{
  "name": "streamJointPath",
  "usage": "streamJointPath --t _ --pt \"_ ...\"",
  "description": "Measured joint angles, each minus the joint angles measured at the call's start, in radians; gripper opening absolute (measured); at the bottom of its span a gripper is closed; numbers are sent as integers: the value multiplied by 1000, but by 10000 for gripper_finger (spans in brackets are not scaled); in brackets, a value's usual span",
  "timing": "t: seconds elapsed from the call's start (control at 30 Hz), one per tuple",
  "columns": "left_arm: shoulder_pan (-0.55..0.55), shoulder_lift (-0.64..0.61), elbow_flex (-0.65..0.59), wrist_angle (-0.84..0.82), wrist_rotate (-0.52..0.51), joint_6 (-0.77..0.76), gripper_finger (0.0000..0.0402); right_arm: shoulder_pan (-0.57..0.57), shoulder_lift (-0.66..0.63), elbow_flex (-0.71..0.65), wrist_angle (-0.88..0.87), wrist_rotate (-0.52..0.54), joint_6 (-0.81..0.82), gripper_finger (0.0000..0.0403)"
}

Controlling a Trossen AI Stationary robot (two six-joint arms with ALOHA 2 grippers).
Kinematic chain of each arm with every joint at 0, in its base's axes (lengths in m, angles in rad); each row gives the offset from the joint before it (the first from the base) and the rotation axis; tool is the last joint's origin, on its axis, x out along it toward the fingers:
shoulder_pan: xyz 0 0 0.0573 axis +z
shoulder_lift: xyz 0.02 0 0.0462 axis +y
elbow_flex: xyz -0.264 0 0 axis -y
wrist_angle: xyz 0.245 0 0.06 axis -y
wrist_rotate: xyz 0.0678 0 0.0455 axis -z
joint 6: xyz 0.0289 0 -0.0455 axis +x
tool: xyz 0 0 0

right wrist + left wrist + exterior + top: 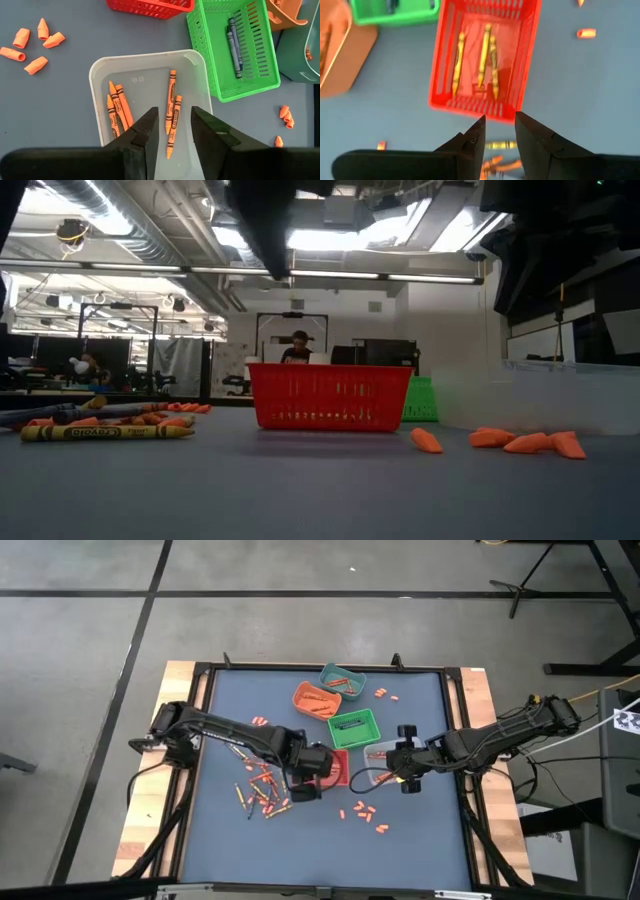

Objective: Sort crayons
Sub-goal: Put the red orange crayon into the blue bin

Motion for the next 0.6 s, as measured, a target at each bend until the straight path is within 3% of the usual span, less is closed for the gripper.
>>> streamJointPath --t 0.3,0.6 --pt "-120 -63 -44 -142 -96 -175 90 0 0 0 7 1 0 113" --pt "-153 -138 -324 -64 -75 -314 90 0 0 0 22 1 0 113"
